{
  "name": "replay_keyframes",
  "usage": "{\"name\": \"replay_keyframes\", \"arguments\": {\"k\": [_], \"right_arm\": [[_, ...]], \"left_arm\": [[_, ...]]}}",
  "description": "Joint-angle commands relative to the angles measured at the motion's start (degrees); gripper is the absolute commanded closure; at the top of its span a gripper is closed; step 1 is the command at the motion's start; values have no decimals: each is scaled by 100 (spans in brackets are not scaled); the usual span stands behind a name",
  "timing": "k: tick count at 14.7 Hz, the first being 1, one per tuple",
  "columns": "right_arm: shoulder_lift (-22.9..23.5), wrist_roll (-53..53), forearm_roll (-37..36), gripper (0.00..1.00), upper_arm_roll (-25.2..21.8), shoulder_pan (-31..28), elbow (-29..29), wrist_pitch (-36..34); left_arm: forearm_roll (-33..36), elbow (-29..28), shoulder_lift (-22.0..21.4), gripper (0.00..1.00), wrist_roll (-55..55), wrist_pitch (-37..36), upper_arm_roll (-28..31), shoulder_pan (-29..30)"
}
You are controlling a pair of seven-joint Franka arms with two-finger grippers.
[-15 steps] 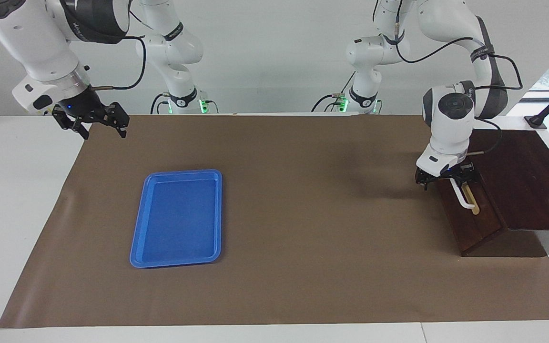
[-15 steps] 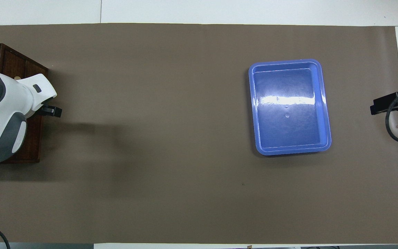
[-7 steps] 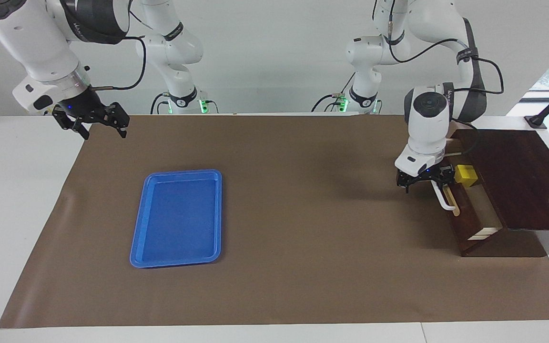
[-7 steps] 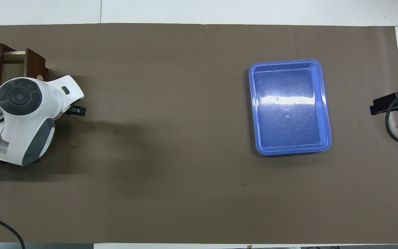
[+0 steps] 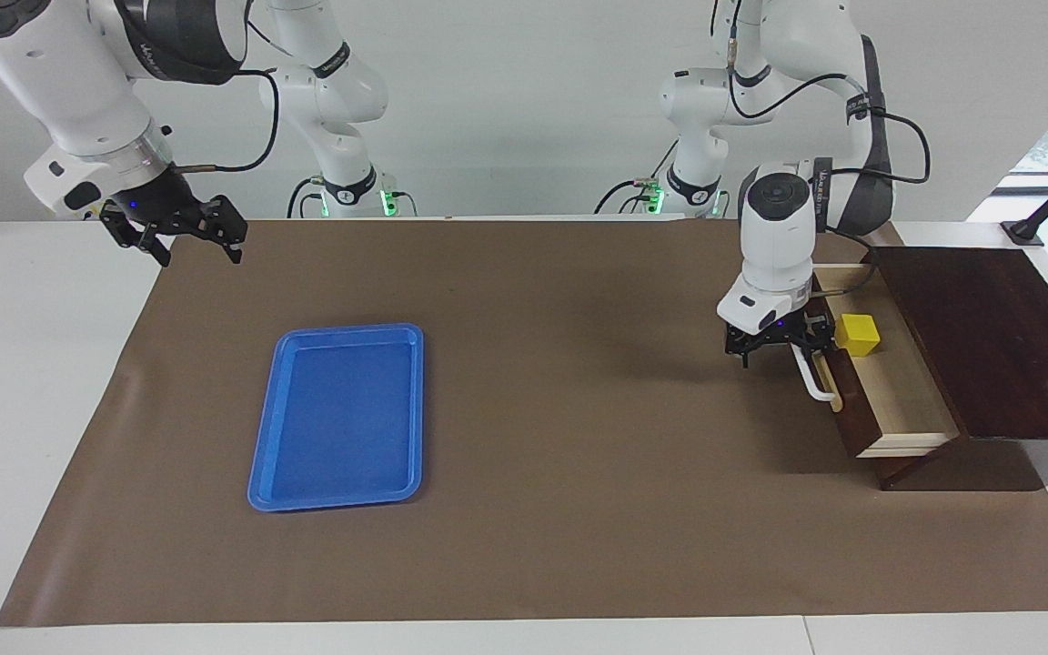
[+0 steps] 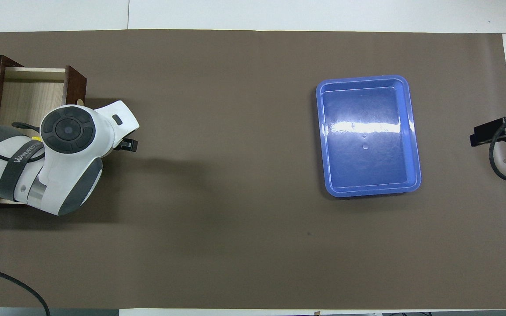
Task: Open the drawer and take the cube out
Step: 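Pull the drawer open toward the robot with the left gripper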
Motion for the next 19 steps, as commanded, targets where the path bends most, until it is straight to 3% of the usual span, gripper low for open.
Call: {"name": "replay_keyframes", "arguments": {"k": [1, 5, 9, 11, 16, 19], "right_arm": [[-104, -107, -109, 0, 75, -72, -123, -9], [-95, -107, -109, 0, 75, -72, -114, 0], [-95, -107, -109, 0, 75, -72, -114, 0], [-104, -116, -109, 0, 75, -72, -114, 0], [-104, -116, -109, 0, 75, -81, -123, -9], [-104, -125, -109, 0, 75, -72, -114, -9]], "left_arm": [[-228, -5, -18, 0, -147, -108, 27, -188], [-237, 91, -10, 0, -192, -222, 36, -215], [-982, 2021, 578, 0, -227, -1959, 45, -320], [-1150, 2629, 641, 0, -611, -2567, 45, -294], [-1879, 2641, 167, 0, -2482, -2718, 186, 407], [-1907, 2615, 105, 0, -3871, -2754, 186, 803]]}}
